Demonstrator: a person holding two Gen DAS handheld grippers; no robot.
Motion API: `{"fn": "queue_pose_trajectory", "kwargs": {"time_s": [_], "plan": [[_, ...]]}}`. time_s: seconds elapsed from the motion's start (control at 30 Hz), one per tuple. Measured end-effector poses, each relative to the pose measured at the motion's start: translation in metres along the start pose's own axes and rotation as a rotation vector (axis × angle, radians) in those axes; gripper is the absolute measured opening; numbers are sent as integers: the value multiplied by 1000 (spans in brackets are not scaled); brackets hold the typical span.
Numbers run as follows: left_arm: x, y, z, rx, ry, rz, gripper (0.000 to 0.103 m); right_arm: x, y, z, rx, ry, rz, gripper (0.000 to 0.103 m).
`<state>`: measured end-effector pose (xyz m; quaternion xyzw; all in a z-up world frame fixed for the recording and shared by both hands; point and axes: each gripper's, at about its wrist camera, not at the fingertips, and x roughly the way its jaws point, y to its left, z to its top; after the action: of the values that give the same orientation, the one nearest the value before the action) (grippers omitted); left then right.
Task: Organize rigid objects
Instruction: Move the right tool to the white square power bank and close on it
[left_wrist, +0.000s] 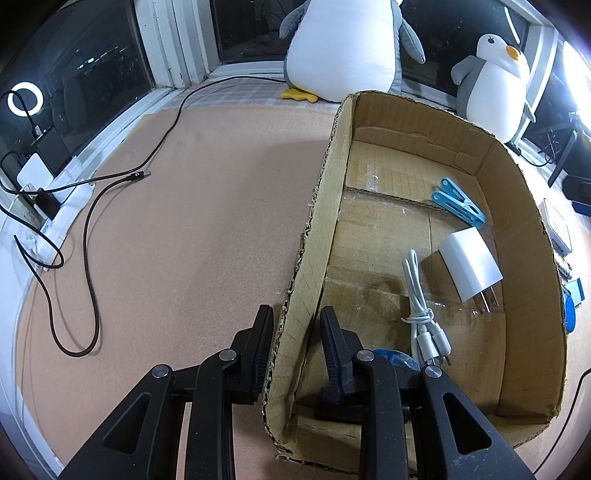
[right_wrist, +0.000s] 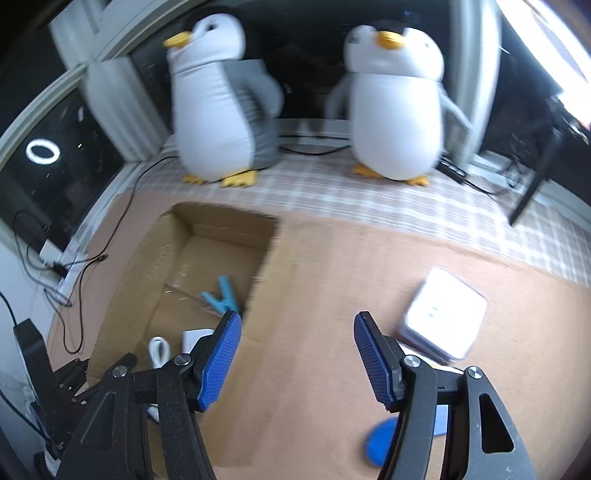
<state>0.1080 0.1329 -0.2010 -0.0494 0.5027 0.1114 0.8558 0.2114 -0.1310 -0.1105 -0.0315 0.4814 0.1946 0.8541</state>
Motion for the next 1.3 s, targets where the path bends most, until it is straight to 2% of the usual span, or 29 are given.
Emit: {"fn": "queue_pose_trajectory", "kwargs": {"time_s": [0.1, 0.13, 0.27, 0.37, 0.63, 0.97, 1.07, 1.3], "plan": [[0, 0, 0, 0, 0, 0, 28, -3, -21, -3, 54, 6, -16, 67], [0, 0, 0, 0, 0, 0, 28, -3, -30, -4, 127, -22, 26, 68], [0, 0, 0, 0, 0, -1, 28, 1, -61, -9, 218, 6, 19, 69], [0, 0, 0, -1, 0, -1, 28, 6, -81, -12, 280, 28, 5, 74], [0, -1, 0, -1, 0, 0, 28, 22, -126, -15, 453, 99, 24, 80], [0, -1, 0, 0, -1, 0, 28, 50, -129, -4, 491, 160, 5, 80], [0, -1, 0, -1, 0, -1, 28, 58, -127, 0, 470, 149, -16, 80], [0, -1, 0, 0, -1, 0, 28, 78, -120, 5, 440, 197, -109, 80]]}}
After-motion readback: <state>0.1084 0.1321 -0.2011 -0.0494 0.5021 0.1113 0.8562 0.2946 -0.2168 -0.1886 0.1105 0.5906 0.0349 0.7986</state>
